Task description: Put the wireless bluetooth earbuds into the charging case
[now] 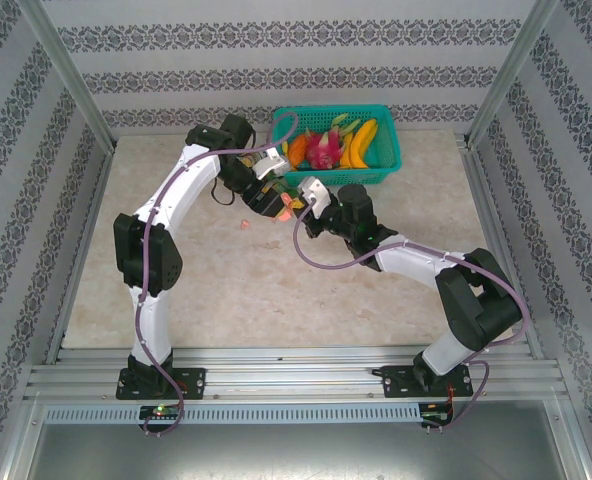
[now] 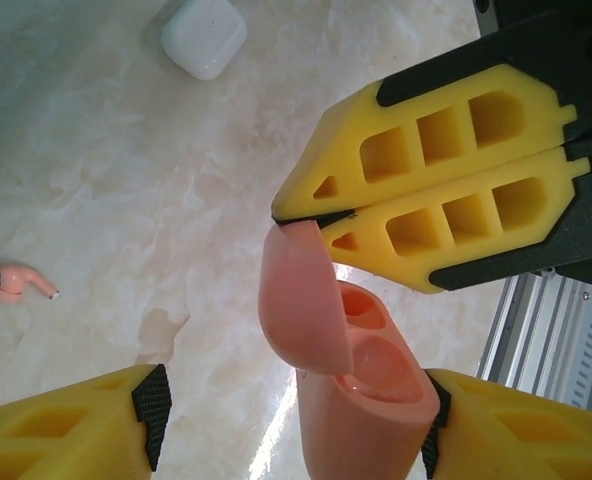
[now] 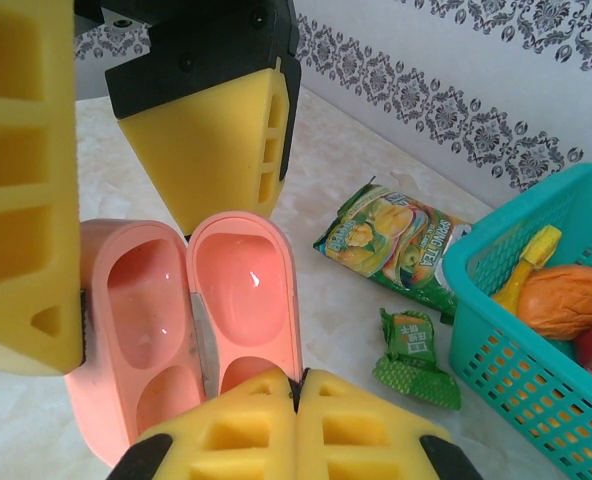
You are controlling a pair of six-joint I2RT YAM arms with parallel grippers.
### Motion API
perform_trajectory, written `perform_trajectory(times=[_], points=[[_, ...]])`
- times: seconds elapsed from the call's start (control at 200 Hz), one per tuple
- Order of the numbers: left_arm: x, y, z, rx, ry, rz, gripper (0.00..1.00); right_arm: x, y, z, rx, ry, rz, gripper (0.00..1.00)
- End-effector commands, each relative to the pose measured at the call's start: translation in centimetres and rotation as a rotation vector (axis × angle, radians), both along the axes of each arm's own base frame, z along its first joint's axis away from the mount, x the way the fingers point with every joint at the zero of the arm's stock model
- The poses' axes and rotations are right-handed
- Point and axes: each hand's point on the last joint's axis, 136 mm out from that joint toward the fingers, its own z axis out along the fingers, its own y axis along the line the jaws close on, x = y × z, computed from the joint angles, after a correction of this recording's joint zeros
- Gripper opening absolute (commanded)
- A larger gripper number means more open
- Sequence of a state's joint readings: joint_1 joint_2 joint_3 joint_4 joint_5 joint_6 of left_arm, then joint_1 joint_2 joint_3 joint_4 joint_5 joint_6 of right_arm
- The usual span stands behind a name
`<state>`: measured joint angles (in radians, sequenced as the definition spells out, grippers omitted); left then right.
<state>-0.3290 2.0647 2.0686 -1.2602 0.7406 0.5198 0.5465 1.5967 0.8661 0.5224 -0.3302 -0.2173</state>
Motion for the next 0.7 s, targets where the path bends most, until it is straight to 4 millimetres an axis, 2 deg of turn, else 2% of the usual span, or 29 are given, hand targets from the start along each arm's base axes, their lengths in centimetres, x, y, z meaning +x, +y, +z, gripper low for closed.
perform_trajectory(times=[0.0,0.315,0.694], points=[[-1.7,-0.8,0.0,-0.02,0.048,-0.048,0.67,-0.5,0.5,-0.2,-0.005,-0.026,0.023,0.0],[-3.3,-1.3,-0.7,-0.006,0.098,-0.078,0.65,-0.7,0.4,-0.1,-0.027,-0.048,0.033,0.0],[-3.5,-1.2,-1.8,0.025,0.117,-0.082,0.61,-0.7,0.1,0.3,-0.084,-0.104,0.025,0.0]])
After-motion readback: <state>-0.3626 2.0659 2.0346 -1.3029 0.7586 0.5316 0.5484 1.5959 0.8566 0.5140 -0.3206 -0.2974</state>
